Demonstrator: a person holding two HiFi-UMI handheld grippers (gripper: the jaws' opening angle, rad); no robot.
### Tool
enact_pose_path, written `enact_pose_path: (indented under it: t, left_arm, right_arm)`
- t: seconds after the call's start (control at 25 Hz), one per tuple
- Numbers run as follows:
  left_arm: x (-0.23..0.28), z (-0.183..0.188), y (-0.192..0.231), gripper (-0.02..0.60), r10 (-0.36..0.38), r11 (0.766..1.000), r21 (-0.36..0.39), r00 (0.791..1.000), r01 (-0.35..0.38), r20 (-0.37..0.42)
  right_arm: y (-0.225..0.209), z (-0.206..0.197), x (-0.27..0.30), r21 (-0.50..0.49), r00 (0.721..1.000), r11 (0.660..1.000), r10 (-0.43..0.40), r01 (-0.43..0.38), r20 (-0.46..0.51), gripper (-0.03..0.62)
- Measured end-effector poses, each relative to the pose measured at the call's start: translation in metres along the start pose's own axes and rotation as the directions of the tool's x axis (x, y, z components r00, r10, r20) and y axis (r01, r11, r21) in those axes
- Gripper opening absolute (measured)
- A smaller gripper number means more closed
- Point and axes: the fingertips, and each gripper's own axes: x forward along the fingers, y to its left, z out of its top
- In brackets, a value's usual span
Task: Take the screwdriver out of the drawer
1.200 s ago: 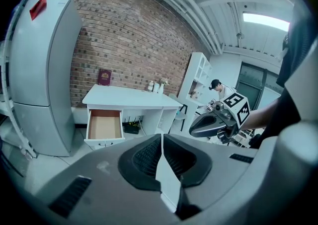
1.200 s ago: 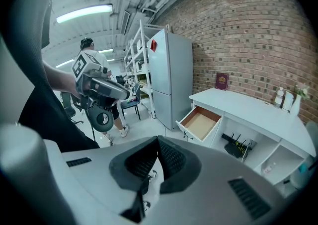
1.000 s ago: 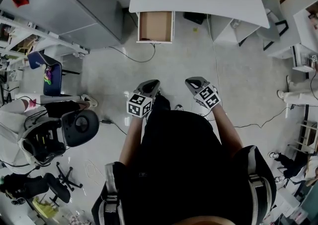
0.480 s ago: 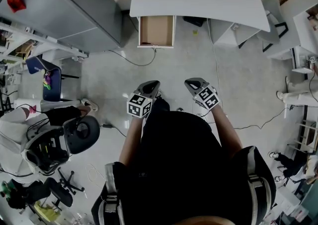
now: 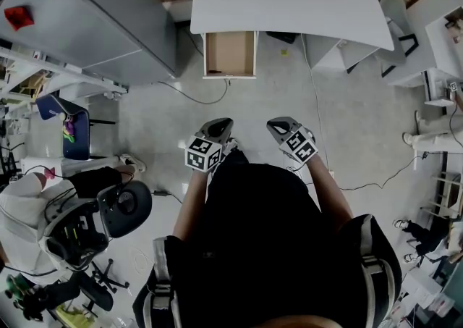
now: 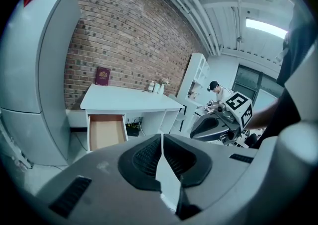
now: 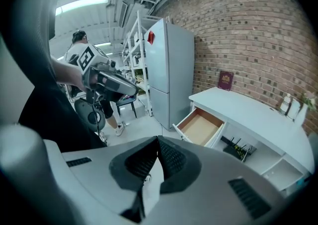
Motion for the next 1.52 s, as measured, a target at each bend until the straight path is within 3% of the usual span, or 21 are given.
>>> enact_pose_path:
  t: [0.88, 1.52]
  left_arm:
    - [0.002, 0.026, 0.099, 0.023, -0.019, 1.0, -0.009, 1.0, 0.019, 0.012]
    - [-0.028, 0.021, 0.159, 0.022, 0.053, 0.996, -0.07, 0.998, -0.05, 0.042]
  right_arm:
    - [-0.032, 0.042, 0.071, -0.03, 0.998, 0.999, -0.013, 0.011, -0.067, 0.057]
    - [-0.033, 0.071, 0.121, -0.089, 0.993, 0.996, 0.013, -0.023, -0.116, 0.056]
